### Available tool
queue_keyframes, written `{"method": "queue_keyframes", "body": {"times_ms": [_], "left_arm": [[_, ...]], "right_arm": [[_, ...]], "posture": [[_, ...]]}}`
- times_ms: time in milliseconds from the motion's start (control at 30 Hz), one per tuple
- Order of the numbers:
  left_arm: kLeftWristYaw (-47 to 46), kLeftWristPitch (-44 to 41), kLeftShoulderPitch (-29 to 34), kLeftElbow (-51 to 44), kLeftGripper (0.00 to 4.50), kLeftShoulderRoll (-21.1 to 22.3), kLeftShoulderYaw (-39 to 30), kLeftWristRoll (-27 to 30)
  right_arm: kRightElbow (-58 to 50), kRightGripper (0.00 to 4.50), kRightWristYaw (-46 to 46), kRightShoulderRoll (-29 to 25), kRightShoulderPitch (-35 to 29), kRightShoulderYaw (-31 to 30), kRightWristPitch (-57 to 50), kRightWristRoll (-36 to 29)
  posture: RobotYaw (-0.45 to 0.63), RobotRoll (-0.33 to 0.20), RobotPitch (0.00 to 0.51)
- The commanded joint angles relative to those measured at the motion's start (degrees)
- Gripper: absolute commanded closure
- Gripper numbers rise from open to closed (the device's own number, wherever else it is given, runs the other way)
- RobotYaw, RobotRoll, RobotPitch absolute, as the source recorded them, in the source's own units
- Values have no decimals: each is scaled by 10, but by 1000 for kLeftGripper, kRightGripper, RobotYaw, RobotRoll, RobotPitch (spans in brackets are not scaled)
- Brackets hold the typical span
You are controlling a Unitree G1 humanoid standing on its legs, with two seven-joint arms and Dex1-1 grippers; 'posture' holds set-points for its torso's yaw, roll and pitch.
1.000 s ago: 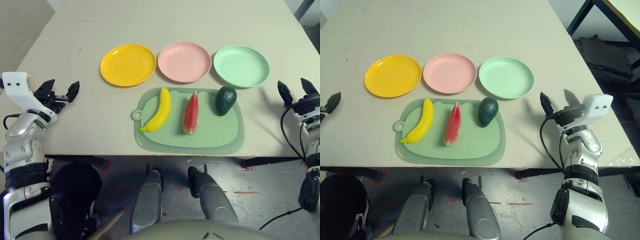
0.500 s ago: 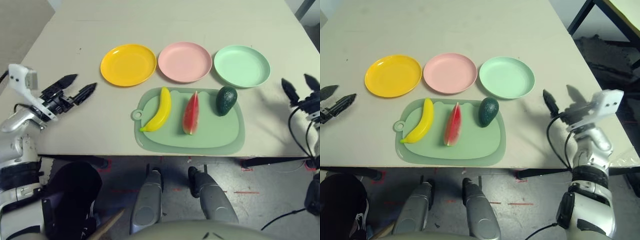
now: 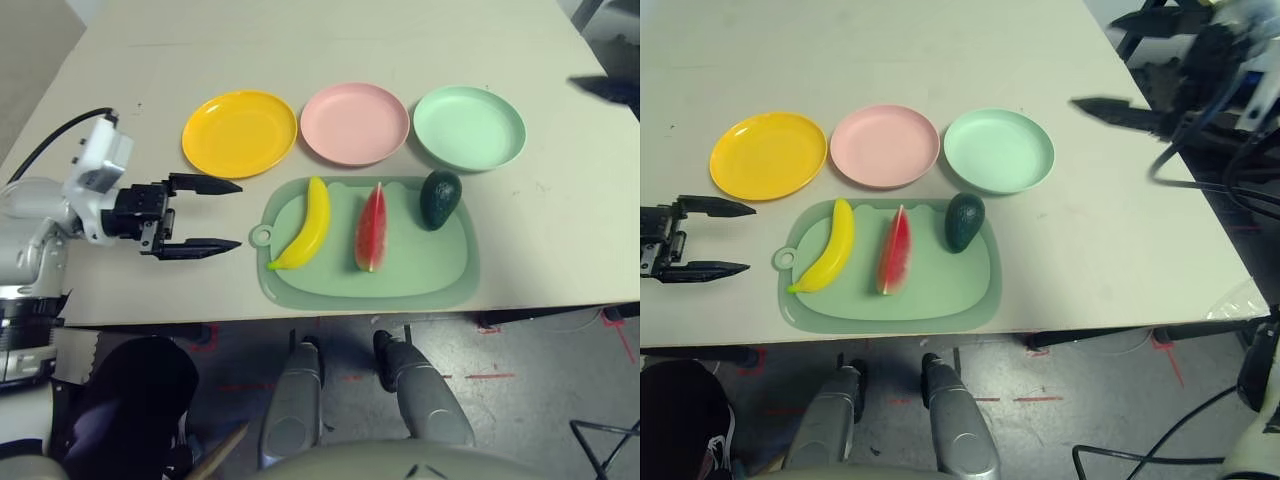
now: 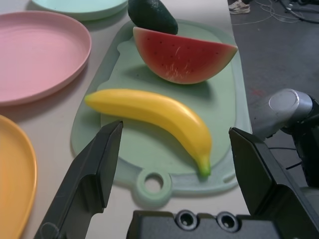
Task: Place the fruits into color-matched plates.
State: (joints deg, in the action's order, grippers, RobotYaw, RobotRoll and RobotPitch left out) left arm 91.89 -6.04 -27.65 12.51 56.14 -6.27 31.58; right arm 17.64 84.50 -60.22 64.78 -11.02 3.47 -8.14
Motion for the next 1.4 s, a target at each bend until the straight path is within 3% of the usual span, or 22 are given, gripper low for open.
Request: {"method": "queue_keyframes", "body": {"times_ms": [33, 133, 300, 600, 1067, 1400], "left_arm": [[6, 16, -1, 15, 196, 8, 16, -1], [6, 21, 1, 14, 196, 11, 17, 0], [6, 18, 5, 10, 196, 16, 6, -3], [6, 16, -1, 8, 196, 17, 8, -9], [3, 14, 6, -1, 196, 10, 1, -17], [3, 9, 18, -14, 196, 18, -9, -17]], "right_arm": [[96, 0, 74, 43, 81, -73, 179, 73], [171, 0, 80, 73, 130, -147, 276, 83], [199, 0, 80, 95, 161, -245, 338, 40], [227, 0, 80, 131, 185, -332, 371, 25], [360, 0, 80, 207, 186, -323, 438, 87], [386, 0, 80, 236, 172, -308, 444, 104]], "posture": [[-134, 0, 282], [-119, 0, 283], [-109, 0, 284], [-107, 0, 287], [-83, 0, 292], [-67, 0, 292]]}}
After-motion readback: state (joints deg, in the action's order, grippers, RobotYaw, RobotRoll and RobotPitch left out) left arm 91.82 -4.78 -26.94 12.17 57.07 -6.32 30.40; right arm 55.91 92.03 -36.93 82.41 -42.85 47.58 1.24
